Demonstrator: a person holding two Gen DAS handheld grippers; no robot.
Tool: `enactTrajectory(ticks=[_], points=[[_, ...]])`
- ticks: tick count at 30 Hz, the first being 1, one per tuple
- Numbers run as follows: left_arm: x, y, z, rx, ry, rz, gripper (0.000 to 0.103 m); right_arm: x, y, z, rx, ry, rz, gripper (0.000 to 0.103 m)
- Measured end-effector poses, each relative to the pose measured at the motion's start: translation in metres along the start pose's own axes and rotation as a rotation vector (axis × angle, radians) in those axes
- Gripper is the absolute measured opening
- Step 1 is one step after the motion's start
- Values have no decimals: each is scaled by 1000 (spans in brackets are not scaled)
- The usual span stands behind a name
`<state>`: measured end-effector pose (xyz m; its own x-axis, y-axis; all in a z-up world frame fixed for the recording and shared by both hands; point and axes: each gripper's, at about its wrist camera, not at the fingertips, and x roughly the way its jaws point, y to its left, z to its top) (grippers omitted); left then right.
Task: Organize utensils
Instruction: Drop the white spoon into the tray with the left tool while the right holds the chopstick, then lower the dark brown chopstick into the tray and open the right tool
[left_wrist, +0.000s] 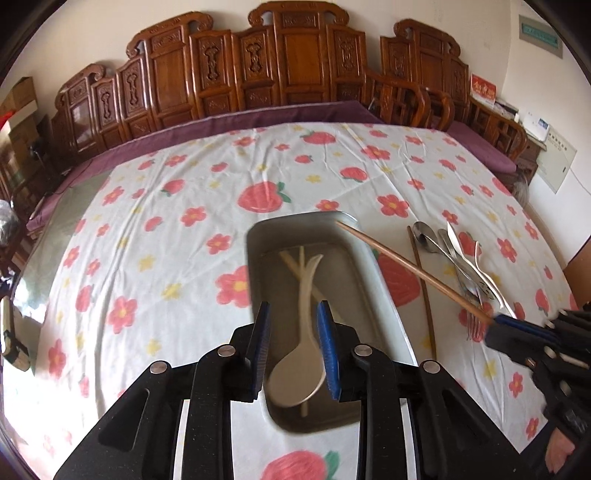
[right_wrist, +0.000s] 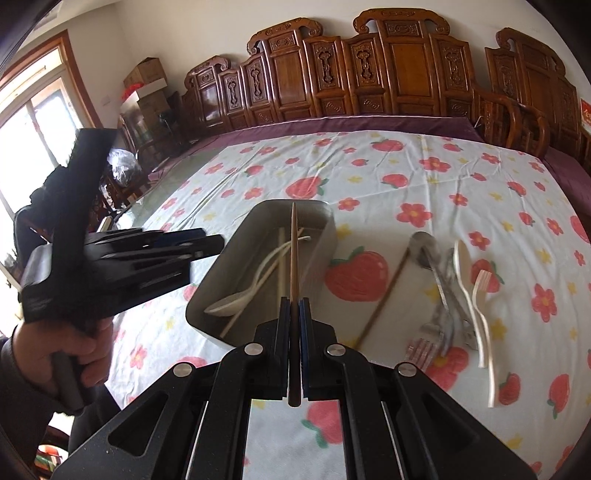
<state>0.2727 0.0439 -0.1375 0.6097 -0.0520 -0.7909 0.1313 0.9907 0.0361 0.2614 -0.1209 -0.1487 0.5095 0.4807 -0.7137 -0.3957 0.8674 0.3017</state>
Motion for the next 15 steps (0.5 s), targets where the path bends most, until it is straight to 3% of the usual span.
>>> enactTrajectory(ticks=[15], points=[[-36,61,-42,-92,-63,-20,27,67,35,17,-17,94,-75,6]])
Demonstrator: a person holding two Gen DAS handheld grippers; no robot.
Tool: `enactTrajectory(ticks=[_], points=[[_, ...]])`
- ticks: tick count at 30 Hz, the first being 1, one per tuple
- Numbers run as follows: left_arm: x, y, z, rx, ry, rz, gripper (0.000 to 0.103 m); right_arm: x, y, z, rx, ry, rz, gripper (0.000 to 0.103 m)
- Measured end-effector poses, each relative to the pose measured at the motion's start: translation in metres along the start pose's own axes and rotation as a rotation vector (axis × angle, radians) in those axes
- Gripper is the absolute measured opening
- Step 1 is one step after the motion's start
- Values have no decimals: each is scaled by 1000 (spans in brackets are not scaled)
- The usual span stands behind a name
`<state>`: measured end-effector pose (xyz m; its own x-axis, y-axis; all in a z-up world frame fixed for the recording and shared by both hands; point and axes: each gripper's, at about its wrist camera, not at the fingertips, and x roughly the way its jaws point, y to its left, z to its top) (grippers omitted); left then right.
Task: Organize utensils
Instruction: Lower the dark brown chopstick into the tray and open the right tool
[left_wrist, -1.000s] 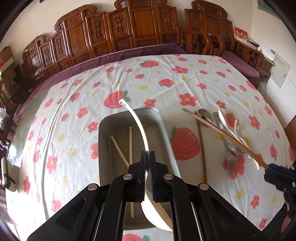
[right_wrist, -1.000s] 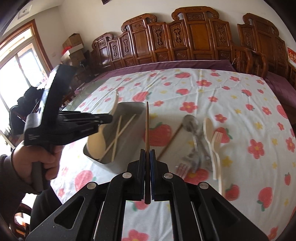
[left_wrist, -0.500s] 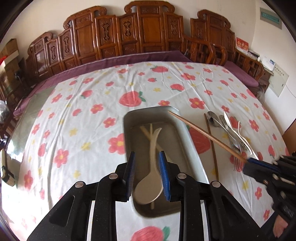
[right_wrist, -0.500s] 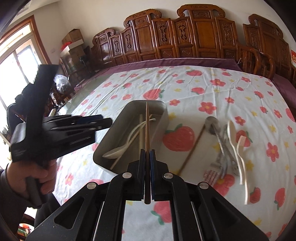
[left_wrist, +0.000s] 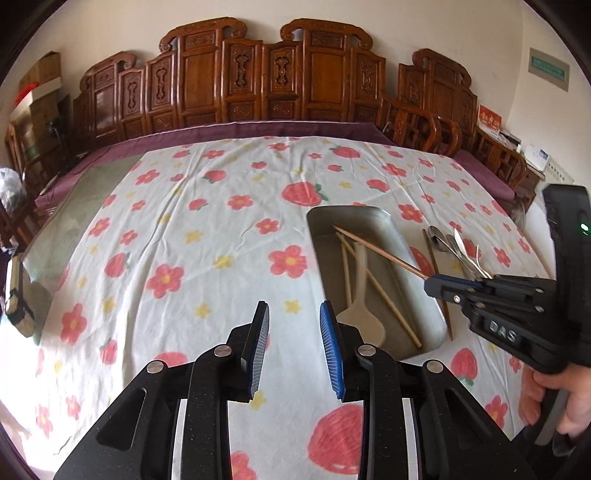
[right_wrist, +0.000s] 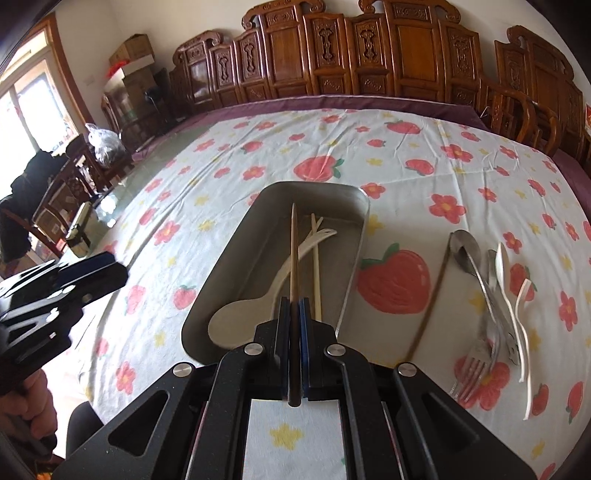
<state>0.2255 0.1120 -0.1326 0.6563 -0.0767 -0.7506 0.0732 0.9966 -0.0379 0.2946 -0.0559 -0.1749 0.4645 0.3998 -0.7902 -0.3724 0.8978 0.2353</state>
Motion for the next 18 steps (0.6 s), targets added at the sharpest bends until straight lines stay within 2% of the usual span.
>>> enactTrajectory(ticks=[7,18], points=[[-2,9,-6,-8,-10,-5,27,17,9,4,-1,26,-14,6],[-7,5,-8,4,-16,-7,27,22,16,2,2,31,1,6]])
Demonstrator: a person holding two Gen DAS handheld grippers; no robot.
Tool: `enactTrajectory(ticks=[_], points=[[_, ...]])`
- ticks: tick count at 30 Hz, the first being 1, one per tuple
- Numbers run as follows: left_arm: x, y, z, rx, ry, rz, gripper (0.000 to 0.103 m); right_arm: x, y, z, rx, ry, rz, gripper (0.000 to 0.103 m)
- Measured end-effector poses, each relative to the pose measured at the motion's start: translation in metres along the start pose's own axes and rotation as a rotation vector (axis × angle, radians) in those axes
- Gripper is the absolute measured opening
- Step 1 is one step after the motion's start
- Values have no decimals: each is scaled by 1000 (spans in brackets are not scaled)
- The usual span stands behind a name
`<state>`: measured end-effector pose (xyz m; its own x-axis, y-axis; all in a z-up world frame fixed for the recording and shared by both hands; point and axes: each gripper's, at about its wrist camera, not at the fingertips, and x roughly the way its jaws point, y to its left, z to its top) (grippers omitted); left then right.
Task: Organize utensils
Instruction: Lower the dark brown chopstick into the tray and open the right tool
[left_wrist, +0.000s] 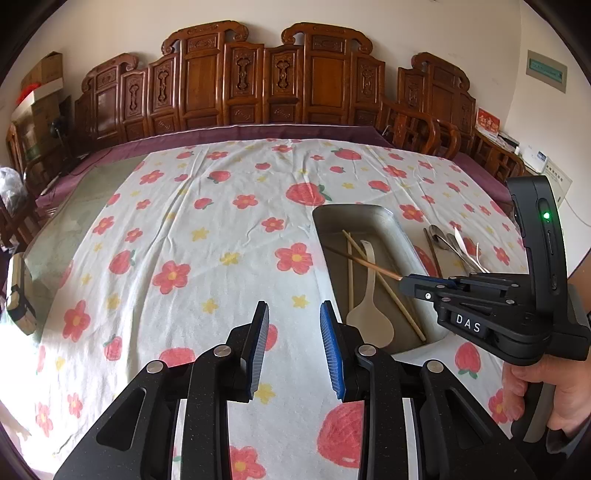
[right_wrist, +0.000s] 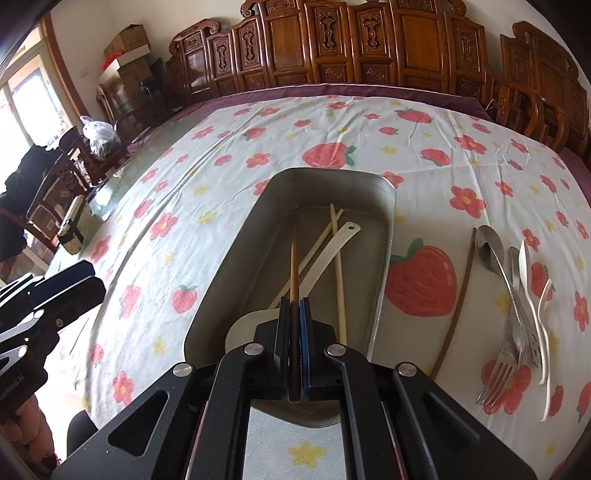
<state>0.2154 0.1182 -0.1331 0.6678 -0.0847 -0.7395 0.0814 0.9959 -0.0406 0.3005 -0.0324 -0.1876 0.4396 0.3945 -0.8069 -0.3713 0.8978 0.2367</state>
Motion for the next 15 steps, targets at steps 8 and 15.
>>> enactTrajectory(ticks=[8,15], points=[[-1,-4,0,10,-3,1,27,-8,3,-4,-22,-7,74,10],[-2,-9,-2,18,-4,-7,27,-35,-3,-11,-58,-45,96,15]])
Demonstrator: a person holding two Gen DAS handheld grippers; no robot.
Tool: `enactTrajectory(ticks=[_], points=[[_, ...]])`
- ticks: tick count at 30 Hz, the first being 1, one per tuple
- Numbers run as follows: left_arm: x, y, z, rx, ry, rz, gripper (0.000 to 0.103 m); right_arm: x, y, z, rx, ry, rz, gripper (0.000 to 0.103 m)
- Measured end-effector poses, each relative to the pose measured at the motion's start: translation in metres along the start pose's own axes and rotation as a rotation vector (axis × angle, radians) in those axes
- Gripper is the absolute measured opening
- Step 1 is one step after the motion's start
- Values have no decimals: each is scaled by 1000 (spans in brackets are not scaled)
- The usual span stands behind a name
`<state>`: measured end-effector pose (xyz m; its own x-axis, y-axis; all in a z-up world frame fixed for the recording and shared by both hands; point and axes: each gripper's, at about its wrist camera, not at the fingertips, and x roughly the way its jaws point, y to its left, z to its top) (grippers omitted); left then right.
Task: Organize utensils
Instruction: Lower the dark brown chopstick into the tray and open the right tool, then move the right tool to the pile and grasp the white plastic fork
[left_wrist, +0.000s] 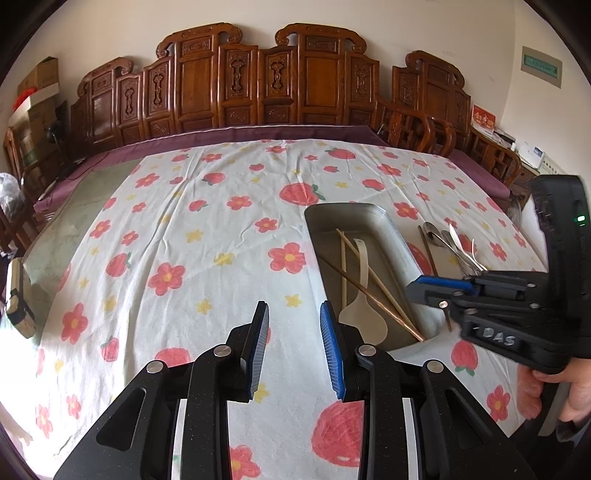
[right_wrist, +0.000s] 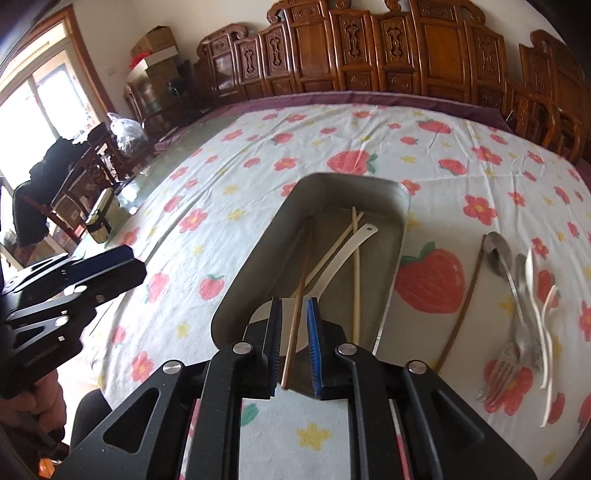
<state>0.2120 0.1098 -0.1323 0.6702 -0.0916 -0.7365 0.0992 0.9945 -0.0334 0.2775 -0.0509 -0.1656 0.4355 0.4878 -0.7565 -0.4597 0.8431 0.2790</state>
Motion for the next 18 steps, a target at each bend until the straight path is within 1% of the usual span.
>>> enactTrajectory(ticks=[4,6,8,9,11,14,16,18], points=[[-4,-9,-1,12,-9,-16,28,-30,-10,-9,-19,-45,-17,15],[-5,-14,-1,20,-12,-24,35,-47,-21,-17,-30,-65,-42,15],[-7,-23,-3,36,-13,-35,35,-60,-34,-26,-39,-74,-73,15],[-8,-27,-3,42,-13,-40,39,-69,-45,-34,-47,-75,-103,15],[-8,-34,-4,49,-16,-53,48,-77,-65,-44,-53,-66,-146,15],[-7,-49,-6,71,-10,-66,48,-87,-100,-62,-40,-44,-212,15],[-6,-59,-7,81,-6,-75,48,-91,-122,-71,-22,-26,-235,16],[-3,-71,-8,92,2,-84,49,-90,-145,-80,-5,-5,-269,23]])
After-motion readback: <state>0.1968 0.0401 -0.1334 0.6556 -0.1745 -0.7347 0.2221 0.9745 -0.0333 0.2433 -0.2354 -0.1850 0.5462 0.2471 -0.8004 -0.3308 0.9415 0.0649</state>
